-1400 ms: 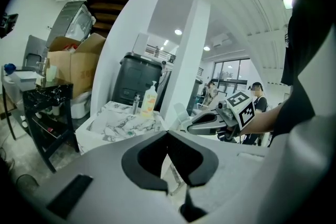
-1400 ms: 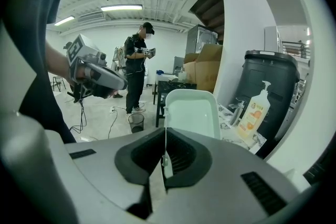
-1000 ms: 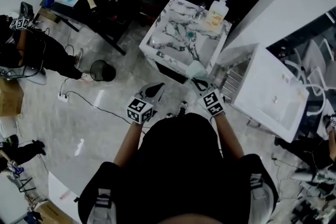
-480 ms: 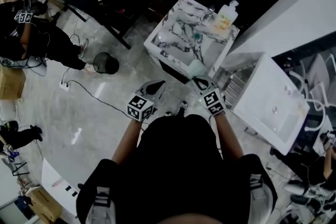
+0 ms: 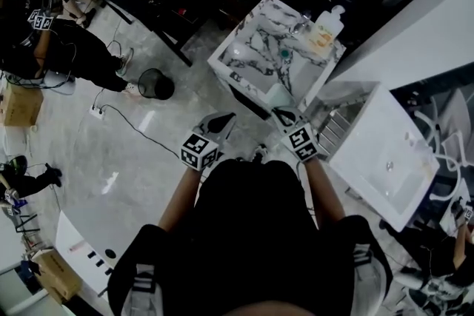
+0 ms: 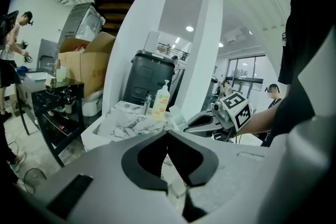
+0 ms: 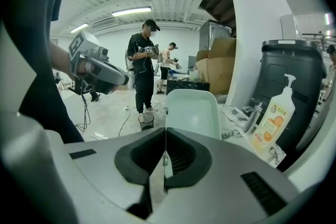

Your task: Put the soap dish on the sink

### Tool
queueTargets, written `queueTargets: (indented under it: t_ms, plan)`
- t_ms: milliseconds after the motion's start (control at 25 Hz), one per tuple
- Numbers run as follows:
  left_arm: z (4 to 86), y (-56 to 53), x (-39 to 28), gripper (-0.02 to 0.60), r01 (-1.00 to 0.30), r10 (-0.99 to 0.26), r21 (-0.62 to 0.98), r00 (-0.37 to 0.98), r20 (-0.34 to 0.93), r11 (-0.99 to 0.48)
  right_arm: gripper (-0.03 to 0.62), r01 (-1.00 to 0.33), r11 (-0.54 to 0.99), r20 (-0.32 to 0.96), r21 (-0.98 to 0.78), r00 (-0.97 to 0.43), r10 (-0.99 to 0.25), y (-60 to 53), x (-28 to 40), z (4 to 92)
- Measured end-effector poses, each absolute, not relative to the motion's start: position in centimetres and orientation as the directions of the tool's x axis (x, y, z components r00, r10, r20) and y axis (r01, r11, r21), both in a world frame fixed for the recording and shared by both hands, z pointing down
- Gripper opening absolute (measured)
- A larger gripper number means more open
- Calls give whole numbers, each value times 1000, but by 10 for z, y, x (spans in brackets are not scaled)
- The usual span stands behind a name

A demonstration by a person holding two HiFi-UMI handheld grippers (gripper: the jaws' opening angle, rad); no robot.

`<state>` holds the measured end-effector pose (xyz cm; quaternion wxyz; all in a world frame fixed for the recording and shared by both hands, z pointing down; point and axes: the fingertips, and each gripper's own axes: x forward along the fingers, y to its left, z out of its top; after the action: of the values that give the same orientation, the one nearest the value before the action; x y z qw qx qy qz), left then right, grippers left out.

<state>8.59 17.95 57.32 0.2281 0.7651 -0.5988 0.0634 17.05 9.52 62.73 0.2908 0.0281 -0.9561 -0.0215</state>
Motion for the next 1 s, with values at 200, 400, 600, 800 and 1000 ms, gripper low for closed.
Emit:
queueTargets:
  t_ms: [200, 400, 600, 800, 1000]
  plan:
    - [575, 177, 85, 0, -950, -894, 270, 253, 370, -157, 0, -20, 997, 548, 71, -835, -56, 89, 166, 626]
    - [576, 168, 89, 0, -951, -900, 267, 245, 360, -152, 0, -13, 997, 551, 75, -833, -52, 82, 169, 628]
    - [576, 162, 96, 0, -951, -902, 262, 251, 352, -162, 0, -15, 997, 554, 76, -831, -55, 76, 175, 630]
    - [577, 160, 98, 0, -951, -901, 266, 250, 355, -159, 0, -18, 997, 554, 75, -830, -57, 73, 178, 632]
    - [576, 155, 93, 0, -952, -906, 262, 244, 346, -157, -1, -18, 997, 559, 78, -827, -59, 73, 180, 633]
